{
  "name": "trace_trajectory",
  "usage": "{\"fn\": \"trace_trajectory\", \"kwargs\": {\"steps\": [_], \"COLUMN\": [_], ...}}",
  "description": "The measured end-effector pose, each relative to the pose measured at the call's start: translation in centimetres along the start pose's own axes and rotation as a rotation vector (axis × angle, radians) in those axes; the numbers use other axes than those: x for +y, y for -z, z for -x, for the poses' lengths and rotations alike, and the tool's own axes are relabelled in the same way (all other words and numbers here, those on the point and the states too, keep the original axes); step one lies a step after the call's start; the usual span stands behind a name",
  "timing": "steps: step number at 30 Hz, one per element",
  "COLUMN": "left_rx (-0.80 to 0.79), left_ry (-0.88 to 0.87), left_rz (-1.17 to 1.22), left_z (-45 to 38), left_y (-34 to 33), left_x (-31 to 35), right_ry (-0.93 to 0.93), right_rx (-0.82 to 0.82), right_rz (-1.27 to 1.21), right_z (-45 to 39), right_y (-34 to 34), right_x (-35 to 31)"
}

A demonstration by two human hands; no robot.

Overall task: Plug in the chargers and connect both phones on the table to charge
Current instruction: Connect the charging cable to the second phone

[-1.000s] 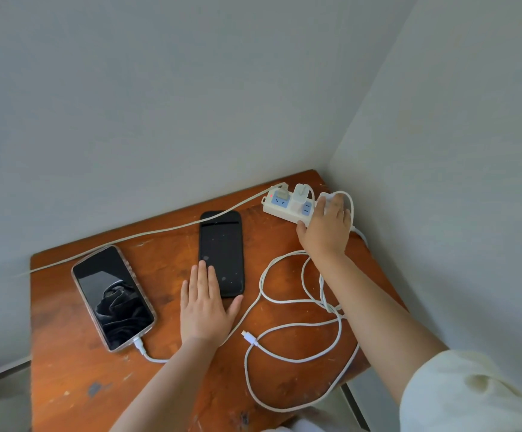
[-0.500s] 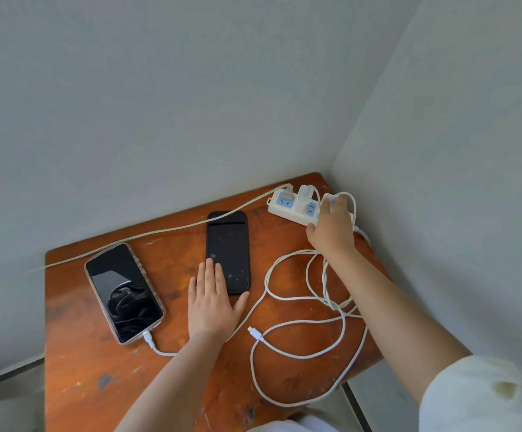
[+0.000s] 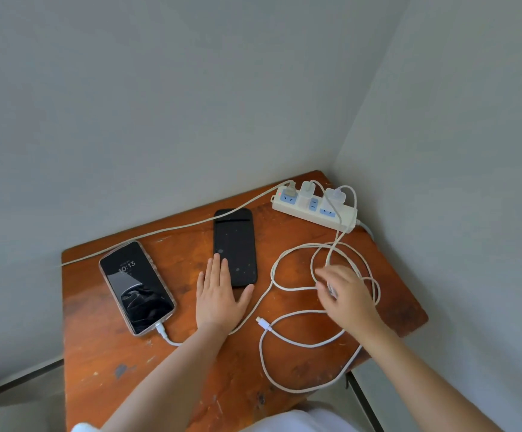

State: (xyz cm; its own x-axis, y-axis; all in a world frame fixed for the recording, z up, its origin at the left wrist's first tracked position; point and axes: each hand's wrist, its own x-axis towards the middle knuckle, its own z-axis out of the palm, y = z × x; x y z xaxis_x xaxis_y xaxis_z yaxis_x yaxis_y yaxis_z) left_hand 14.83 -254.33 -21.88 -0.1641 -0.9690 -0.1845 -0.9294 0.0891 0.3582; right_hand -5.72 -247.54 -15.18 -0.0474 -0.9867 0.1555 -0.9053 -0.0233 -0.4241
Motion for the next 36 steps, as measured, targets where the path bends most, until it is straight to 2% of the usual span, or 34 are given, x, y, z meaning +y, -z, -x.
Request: {"fn": "trace_trajectory", "kwargs": {"steps": [5, 8, 10, 13, 18, 22, 28, 32, 36], "left_rx": [-0.055, -0.095, -0.125, -0.206, -0.296, -0.407, -0.474, -0.454, -0.510], "left_ry": [-0.028, -0.048, -0.105, -0.280, -0.683, -0.849, -0.918, -1.068, -1.246], "left_rz": [0.163, 0.199, 0.171, -0.026, -0.711, -1.019, -1.135, -1.116, -1.096], "left_z": [0.3, 0.3, 0.0, -1.4, -5.3, -7.3, -8.0, -8.0, -7.8], "left_y": [1.0, 1.9, 2.7, 4.6, 7.2, 7.4, 6.3, 6.3, 7.1], "left_x": [-0.7, -1.3, -1.9, -2.7, -1.8, 0.7, 2.0, 2.4, 2.7], "right_ry": [0.133, 0.052, 0.007, -0.020, -0.100, -0.162, -0.213, -0.280, -0.279], "right_rx": [-0.175, -0.314, -0.334, -0.285, -0.151, -0.133, -0.161, -0.069, -0.080], "right_rz": [0.132, 0.118, 0.125, 0.137, 0.127, 0.062, -0.026, 0.035, 0.015], "right_z": [4.3, 4.6, 4.4, 3.7, 2.6, 2.3, 3.5, 3.6, 3.1], "right_y": [-2.5, -4.9, -6.3, -6.9, -6.0, -5.2, -4.6, -4.4, -4.6], "right_x": [-2.9, -4.6, -5.1, -5.8, -5.6, -5.4, -4.6, -4.6, -5.0]}}
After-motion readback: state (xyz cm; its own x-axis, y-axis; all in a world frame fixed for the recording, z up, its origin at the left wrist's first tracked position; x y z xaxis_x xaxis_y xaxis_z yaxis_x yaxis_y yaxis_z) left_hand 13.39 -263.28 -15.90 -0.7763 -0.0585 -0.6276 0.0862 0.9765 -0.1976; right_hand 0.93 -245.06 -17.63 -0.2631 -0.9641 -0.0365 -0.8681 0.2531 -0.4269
